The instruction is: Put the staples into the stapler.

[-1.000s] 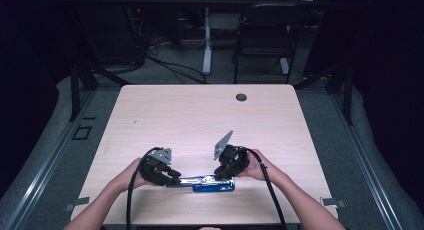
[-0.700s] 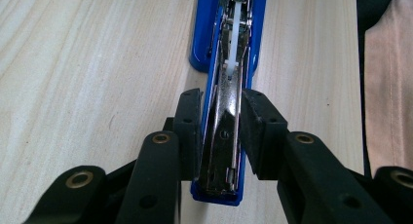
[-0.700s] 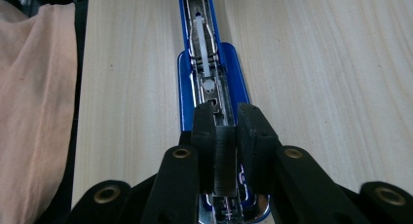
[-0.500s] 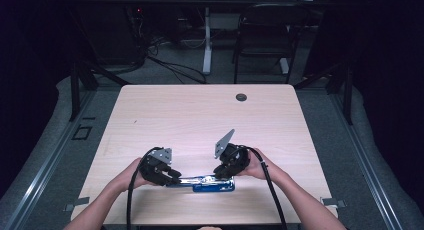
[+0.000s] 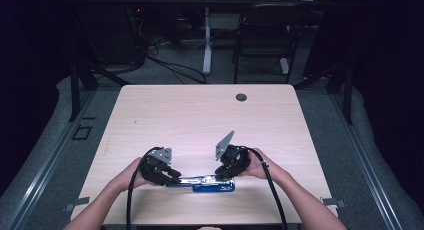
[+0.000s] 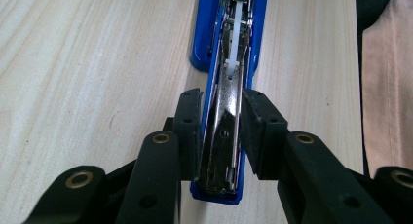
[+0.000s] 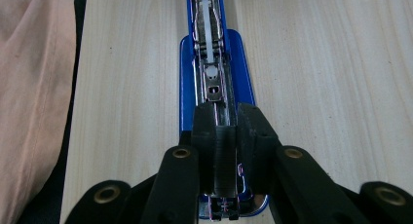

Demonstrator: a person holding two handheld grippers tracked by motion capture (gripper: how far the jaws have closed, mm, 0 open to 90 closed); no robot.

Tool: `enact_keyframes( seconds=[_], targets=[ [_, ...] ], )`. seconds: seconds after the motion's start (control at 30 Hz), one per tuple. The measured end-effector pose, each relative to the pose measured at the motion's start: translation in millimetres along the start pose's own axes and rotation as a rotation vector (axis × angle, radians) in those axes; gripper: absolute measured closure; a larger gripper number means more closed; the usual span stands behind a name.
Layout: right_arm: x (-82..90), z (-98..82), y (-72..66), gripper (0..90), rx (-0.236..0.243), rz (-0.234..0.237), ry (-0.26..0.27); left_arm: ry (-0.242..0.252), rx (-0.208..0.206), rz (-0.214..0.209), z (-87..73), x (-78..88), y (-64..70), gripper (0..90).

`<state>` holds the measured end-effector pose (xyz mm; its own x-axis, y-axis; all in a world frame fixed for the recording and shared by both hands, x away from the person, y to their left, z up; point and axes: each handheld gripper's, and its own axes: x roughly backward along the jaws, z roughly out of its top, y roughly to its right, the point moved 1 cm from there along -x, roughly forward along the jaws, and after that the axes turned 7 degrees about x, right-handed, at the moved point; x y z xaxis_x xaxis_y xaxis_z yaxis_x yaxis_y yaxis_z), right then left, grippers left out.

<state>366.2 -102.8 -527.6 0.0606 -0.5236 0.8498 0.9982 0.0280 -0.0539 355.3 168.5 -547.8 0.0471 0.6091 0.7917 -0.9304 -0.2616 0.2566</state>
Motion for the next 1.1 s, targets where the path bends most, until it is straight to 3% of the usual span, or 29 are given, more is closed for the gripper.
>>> enact_keyframes(
  seconds=[0.07, 0.13, 0.43, 0.5, 0.53, 0.67, 0.77, 0.8, 0.83, 1.1],
  targets=[
    [0.0, 0.2, 0.1, 78.7, 0.013, 0.000, -0.007, -0.017, -0.003, 0.020, 0.5, 1.2, 0.0, 69.8],
    [0.2, 0.3, -0.2, 78.8, 0.022, -0.001, -0.016, -0.001, -0.001, 0.000, 0.1, 0.0, 0.0, 69.7],
    [-0.5, 1.1, -3.4, 78.7, 0.060, -0.013, -0.046, -0.004, -0.002, 0.000, -0.1, 0.4, -0.1, 69.7],
    [-0.6, 1.0, -3.4, 78.7, 0.061, -0.014, -0.049, -0.005, -0.001, 0.000, -0.1, 0.4, -0.2, 69.7],
    [-0.7, 0.6, -3.3, 78.7, 0.061, -0.013, -0.047, -0.021, -0.006, 0.024, 0.4, 1.5, 0.0, 69.7],
    [-2.7, -0.5, -3.7, 78.6, 0.047, -0.008, -0.035, -0.008, 0.001, -0.014, 0.0, 0.5, -1.5, 69.7],
    [-2.6, -0.7, -2.8, 78.6, 0.052, -0.006, -0.042, -0.008, 0.000, -0.013, 0.1, 0.5, -1.4, 69.7],
    [-4.5, -1.2, -3.5, 78.5, 0.042, -0.006, -0.033, -0.019, -0.004, 0.018, 0.5, 1.2, -0.2, 69.7],
    [-4.4, -1.0, -3.5, 78.4, 0.052, -0.007, -0.046, -0.004, -0.003, 0.001, -0.1, 0.4, 0.1, 69.7],
    [-3.8, -1.3, -4.6, 78.2, 0.045, -0.015, -0.043, -0.015, -0.005, 0.013, 0.1, 1.2, -0.1, 69.7]
  ],
)
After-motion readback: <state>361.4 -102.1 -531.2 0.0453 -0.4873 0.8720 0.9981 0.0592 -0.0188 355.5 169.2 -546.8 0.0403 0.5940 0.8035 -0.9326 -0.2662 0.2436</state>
